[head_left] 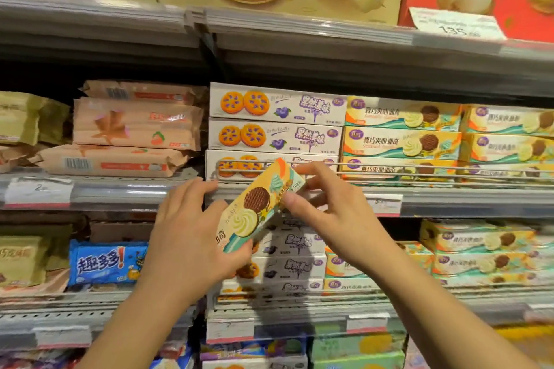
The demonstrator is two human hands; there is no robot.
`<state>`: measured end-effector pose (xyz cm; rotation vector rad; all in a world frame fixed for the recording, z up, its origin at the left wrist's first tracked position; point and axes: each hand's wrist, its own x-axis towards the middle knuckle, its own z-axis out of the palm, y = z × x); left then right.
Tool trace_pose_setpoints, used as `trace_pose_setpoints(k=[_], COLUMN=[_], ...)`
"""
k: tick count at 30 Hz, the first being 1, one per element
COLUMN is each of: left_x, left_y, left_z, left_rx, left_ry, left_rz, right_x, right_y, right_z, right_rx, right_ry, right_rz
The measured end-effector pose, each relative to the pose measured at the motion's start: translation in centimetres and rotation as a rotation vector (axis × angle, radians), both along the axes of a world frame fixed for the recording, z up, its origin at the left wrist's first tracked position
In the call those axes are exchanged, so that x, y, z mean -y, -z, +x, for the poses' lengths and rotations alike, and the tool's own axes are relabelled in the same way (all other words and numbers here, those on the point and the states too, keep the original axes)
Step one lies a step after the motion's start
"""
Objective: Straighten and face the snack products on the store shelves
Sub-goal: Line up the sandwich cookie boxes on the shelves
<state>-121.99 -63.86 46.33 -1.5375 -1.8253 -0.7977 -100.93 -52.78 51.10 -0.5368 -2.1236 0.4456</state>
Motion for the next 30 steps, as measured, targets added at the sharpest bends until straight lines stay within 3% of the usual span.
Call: trace_pose_setpoints(k=[6, 10, 13, 16, 19, 21, 30], left_x=[-0.6, -1.2, -1.1, -1.2, -2.2, -3.2, -5.6], left_y=[-1.0, -2.1, -3.9, -7.0, -10.4, -12.0, -13.4], left_z=[4.1, 5.7, 5.2, 2.7, -0.4, -2.2, -2.9], left_rx=[-0.145, -0.131, -0.015, 0.077, 0.347, 0.54, 0.855], left_ry=[-0.018, 0.082, 0.224, 0.21, 0.166, 0.156, 0.343], left_rz=[0.136, 0.075, 0.183, 0.384, 0.489, 0.458, 0.305], right_x=[-1.3, -3.2, -5.5, -8.8, -11.4, -11.9, -12.8], right_y=[-0.7, -1.1, -0.4, 1.0, 1.9, 1.9, 1.9], right_z=[2.4, 4.4, 5.8, 7.4, 7.9, 7.6, 7.5], right_rx=[-0.144, -0.278, -0.515, -0.693, -0.767, -0.771, -0.725], right_ry=[-0.151, -0.18, -0.119, 0.024, 0.102, 0.119, 0.168], right_rz=[-0.139, -0.077, -0.079, -0.072, -0.085, -0.044, 0.026])
